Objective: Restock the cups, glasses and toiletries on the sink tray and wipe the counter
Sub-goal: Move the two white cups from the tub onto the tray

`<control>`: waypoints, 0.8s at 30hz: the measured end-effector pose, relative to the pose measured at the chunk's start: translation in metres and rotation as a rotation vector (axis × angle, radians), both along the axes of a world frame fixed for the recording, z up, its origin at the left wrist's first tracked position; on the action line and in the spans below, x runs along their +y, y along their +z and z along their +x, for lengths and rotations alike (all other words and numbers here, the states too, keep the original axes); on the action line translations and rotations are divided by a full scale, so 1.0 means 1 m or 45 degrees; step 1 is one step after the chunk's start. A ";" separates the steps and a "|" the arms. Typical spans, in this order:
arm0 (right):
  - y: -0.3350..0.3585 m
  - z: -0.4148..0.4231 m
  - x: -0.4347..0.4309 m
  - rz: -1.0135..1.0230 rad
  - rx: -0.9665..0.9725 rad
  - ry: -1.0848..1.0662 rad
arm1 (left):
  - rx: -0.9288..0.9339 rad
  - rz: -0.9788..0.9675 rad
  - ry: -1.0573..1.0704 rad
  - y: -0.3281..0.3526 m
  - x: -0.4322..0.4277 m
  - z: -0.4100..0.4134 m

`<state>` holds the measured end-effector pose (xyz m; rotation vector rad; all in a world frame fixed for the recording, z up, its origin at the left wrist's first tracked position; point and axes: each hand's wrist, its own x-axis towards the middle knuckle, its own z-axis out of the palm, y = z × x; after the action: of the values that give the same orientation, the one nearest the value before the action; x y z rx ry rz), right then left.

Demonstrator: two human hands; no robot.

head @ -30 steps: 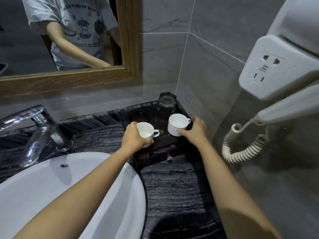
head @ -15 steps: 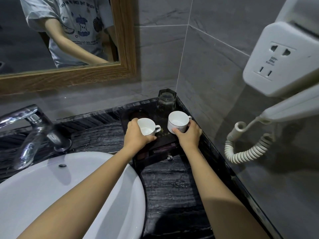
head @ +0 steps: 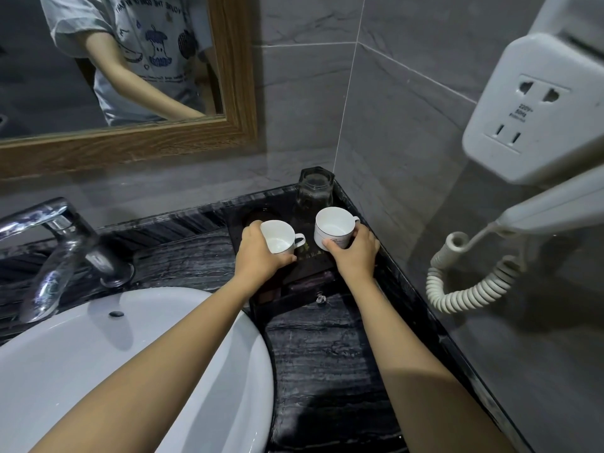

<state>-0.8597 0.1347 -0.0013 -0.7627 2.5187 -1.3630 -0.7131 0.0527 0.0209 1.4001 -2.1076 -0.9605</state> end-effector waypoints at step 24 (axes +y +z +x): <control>0.003 0.000 -0.003 0.083 0.015 0.071 | -0.033 0.009 -0.059 -0.002 -0.007 0.000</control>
<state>-0.8599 0.1318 0.0013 -0.8242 2.5171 -1.2563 -0.7131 0.0461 0.0186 1.3800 -2.1662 -0.9735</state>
